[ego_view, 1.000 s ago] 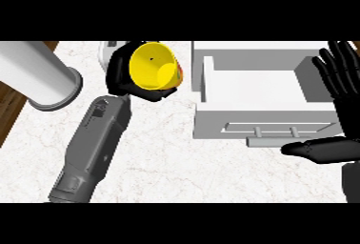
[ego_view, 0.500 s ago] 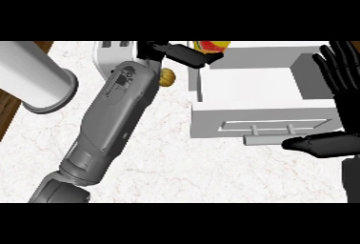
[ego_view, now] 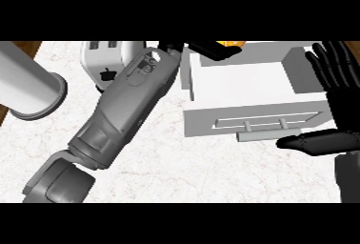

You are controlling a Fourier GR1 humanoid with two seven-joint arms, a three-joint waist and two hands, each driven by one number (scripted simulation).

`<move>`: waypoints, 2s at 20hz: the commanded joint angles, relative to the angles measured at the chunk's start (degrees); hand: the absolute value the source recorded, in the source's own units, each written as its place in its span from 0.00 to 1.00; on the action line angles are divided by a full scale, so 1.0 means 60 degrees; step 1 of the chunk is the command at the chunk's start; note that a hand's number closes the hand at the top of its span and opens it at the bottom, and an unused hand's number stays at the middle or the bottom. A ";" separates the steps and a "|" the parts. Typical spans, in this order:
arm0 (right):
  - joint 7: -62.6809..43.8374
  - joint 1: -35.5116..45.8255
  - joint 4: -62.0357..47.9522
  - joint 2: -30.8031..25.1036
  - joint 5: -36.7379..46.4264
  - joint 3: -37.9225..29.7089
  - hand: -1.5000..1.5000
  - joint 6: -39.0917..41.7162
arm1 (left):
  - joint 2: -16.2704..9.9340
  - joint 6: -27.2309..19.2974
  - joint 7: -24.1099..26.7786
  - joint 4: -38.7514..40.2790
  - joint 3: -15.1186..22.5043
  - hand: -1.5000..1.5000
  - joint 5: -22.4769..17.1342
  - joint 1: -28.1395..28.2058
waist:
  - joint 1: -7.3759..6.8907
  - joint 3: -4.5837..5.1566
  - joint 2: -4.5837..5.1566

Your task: Pick up the cup, place it into the drawer and close the drawer

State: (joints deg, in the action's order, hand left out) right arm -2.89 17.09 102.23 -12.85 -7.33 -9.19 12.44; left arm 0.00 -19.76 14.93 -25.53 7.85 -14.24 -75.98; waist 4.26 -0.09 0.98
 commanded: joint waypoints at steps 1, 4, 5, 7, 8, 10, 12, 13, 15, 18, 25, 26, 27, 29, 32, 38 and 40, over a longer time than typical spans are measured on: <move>-0.0043 0.0094 0.0146 -0.0011 -0.0152 0.0083 0.00 0.0151 | 0.0000 -0.0140 -0.0144 0.0972 0.0802 1.00 -0.0399 -0.0109 | 0.0421 -0.0006 0.0077; -0.0159 0.0585 -0.0043 -0.0097 -0.0060 0.0099 0.00 0.0081 | 0.0000 0.0643 -0.0655 0.1322 0.1318 1.00 -0.0479 -0.0173 | 0.0591 -0.0008 0.0152; 0.0032 0.0442 -0.0136 0.0004 -0.0046 0.0262 0.00 0.0212 | 0.0000 0.0647 -0.0940 0.1426 0.1499 1.00 -0.0417 -0.0498 | 0.0632 -0.0014 0.0163; 0.0071 0.1079 -0.0475 0.0179 0.0094 0.0405 0.00 0.0001 | 0.0000 0.0820 -0.0707 0.1515 0.1739 1.00 -0.0453 -0.0265 | 0.0763 -0.0013 0.0307; -0.0067 0.0518 -0.0080 0.0177 0.0042 0.0518 0.00 0.0148 | 0.0001 0.0844 -0.0393 0.1601 0.1860 1.00 -0.0494 0.0220 | 0.0891 -0.0007 0.0252; 0.0057 0.0667 -0.0269 0.0099 -0.0166 0.0350 0.00 0.0278 | 0.0001 0.0714 -0.0555 0.1502 0.2152 1.00 -0.0642 0.0198 | 0.1028 -0.0014 0.0265; -0.0156 0.0892 -0.0166 0.0184 -0.0016 0.0691 0.00 0.0266 | 0.0001 0.0623 -0.0398 0.1415 0.2284 0.00 -0.0695 0.0087 | 0.1226 -0.0006 0.0322; -0.0112 0.0902 -0.0172 0.0023 -0.0193 0.0477 0.00 0.0388 | 0.0000 0.0620 -0.0255 0.1205 0.2237 0.00 -0.1012 0.0381 | 0.1292 -0.0005 0.0300; -0.0142 0.1249 -0.0363 0.0343 -0.0391 0.0787 0.00 0.0454 | 0.0000 0.0643 0.0050 0.1002 0.2118 0.00 -0.1376 0.0414 | 0.1196 0.0002 0.0359; -0.0425 0.1140 -0.0130 0.0384 -0.1141 0.1294 0.00 0.1307 | 0.0000 0.0738 0.0507 0.0849 0.1738 0.00 -0.1980 0.0587 | 0.1199 0.0014 0.0339; -0.0823 0.0832 -0.0343 -0.0185 -0.2068 0.2408 1.00 0.3371 | 0.0001 0.0683 0.1825 0.0195 0.1388 0.00 -0.3216 0.0680 | 0.1040 0.0012 0.0253; -0.1027 0.0727 -0.0161 -0.0481 -0.1901 0.2713 1.00 0.3723 | 0.0001 0.0646 0.1939 0.0203 0.1329 0.00 -0.3376 0.0739 | 0.1064 0.0019 0.0220; -0.1286 0.0982 -0.0168 -0.0901 -0.1669 0.2773 1.00 0.3950 | 0.0000 0.0591 0.1989 0.0304 0.1250 0.00 -0.3380 0.0576 | 0.0877 0.0026 0.0204; -0.1390 0.0691 -0.0109 -0.1399 -0.1019 0.3141 1.00 0.4387 | 0.0001 0.0358 0.1957 0.0345 0.1242 0.00 -0.3584 0.0462 | 0.0741 0.0017 0.0131; -0.1792 0.0220 0.0284 -0.1627 -0.0165 0.3304 0.00 0.4059 | 0.0001 0.0209 0.2163 0.0509 0.1190 0.00 -0.3730 0.0498 | 0.0289 0.0016 -0.0003; -0.0344 -0.0675 -0.0096 -0.1817 0.3209 0.3848 0.00 0.3032 | 0.0000 0.0575 0.2601 0.0778 0.0959 0.00 -0.3876 0.0753 | -0.0268 0.0001 -0.0029; 0.0054 -0.0118 -0.1483 -0.1735 0.3838 0.3874 0.00 0.2734 | 0.0001 0.0900 0.3148 0.0465 0.0960 0.00 -0.3932 0.1281 | -0.0592 0.0004 -0.0025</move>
State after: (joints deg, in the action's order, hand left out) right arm -6.40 16.80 99.48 -22.91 7.37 12.78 31.89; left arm 0.00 -16.20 30.56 -22.39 14.58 -37.31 -70.47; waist 3.16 -0.05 0.96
